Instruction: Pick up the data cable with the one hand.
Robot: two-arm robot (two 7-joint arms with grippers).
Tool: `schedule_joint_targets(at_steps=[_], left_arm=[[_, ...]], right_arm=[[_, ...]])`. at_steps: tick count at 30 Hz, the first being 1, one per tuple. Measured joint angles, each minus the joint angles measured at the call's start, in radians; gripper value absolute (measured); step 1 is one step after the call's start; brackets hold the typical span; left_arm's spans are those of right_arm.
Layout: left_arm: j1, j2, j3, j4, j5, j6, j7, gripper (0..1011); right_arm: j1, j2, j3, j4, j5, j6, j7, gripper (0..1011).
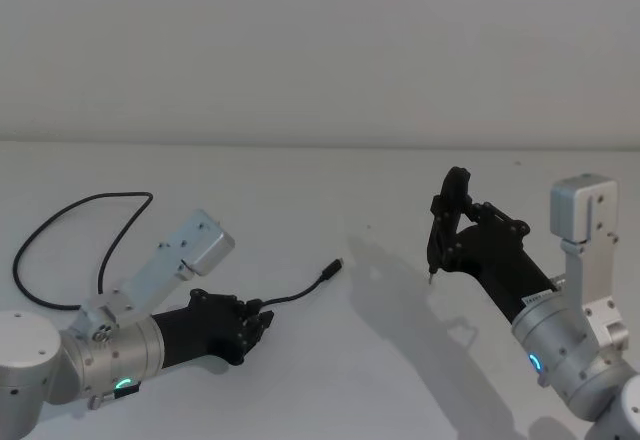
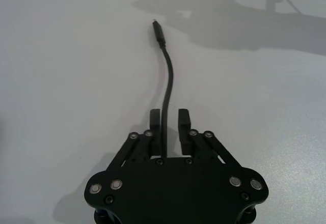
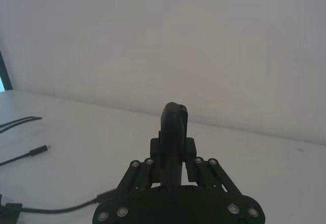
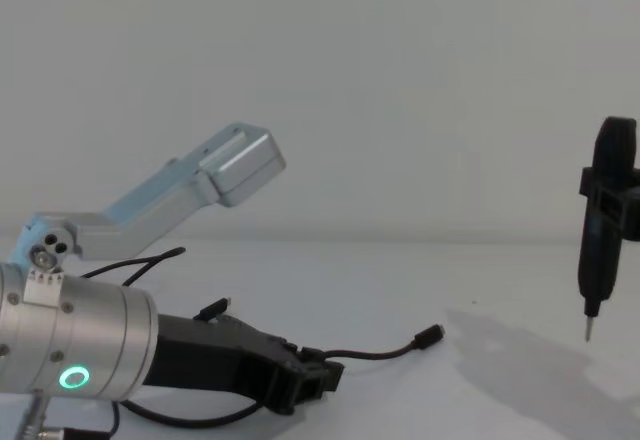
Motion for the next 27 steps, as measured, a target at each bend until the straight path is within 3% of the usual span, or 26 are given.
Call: schedule_joint_targets(at_steps=[6, 27], left_arm=[[-0.001, 0.000, 0.000, 0.001, 0.000, 0.000, -0.001, 53], [-0.001, 0.000, 0.000, 0.001, 0.000, 0.000, -0.002, 42]], right_arm=[[0.034, -0.009, -0.009, 0.035, 0.004, -0.011, 0.028, 275], [0.172, -0.068, -0.080, 0.179, -0.011, -0.064, 0.134, 275]])
